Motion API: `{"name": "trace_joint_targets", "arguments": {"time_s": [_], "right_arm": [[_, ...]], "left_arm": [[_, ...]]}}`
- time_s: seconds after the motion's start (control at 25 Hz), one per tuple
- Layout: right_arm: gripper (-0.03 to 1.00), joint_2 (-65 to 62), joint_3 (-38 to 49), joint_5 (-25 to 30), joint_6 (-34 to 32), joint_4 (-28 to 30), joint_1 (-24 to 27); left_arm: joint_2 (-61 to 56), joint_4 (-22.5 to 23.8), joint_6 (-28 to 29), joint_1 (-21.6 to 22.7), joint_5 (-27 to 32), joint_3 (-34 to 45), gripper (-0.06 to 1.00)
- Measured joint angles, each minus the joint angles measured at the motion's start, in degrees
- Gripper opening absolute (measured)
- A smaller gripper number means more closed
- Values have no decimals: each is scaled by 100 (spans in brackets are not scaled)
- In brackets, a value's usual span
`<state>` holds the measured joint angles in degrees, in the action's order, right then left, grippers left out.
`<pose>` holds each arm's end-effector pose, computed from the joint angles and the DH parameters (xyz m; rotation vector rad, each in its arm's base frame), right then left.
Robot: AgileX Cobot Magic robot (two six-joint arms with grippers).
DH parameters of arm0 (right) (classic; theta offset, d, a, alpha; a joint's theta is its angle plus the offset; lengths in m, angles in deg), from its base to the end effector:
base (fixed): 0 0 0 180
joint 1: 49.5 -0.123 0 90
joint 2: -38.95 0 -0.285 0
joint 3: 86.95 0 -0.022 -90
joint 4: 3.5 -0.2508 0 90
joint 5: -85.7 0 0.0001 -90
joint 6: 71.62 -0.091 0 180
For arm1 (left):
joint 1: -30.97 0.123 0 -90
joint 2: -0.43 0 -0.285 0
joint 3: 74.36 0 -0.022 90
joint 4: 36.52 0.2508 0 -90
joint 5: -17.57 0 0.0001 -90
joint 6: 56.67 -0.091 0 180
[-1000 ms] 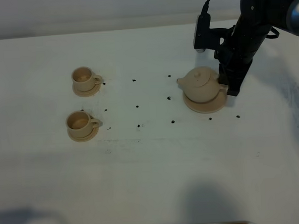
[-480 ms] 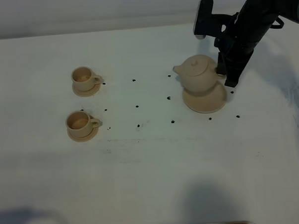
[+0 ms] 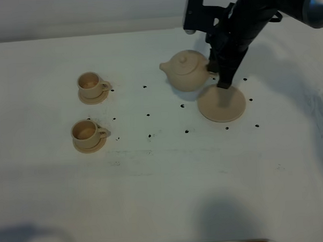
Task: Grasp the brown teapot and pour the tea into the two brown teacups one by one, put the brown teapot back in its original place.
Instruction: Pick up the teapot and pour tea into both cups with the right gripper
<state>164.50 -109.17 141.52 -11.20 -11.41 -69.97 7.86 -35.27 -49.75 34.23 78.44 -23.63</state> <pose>0.4154 0.1661 0.2341 -1.7283 2.1478 -0.0066 -0.0017 0.0016 0.2666 -0.1849 2.0690 -0.0128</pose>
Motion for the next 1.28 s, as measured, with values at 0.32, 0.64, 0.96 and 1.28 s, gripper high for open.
{"name": "trace_joint_targets", "arguments": {"time_s": [0.32,0.64,0.96,1.28], "right_arm": [[8,0,-70,-383,-124,-64,-410],[8,376,-523,-559,-549,-102,-631],[8,1065,-1517,-351,-802,-63,-826],[8,1675,-2492,6,-945,152,-1051]], "left_arm": [[0,0,0,0,0,0,50],[0,0,0,0,0,0,50],[0,-3,0,0,0,0,50],[0,-3,0,0,0,0,50]]}}
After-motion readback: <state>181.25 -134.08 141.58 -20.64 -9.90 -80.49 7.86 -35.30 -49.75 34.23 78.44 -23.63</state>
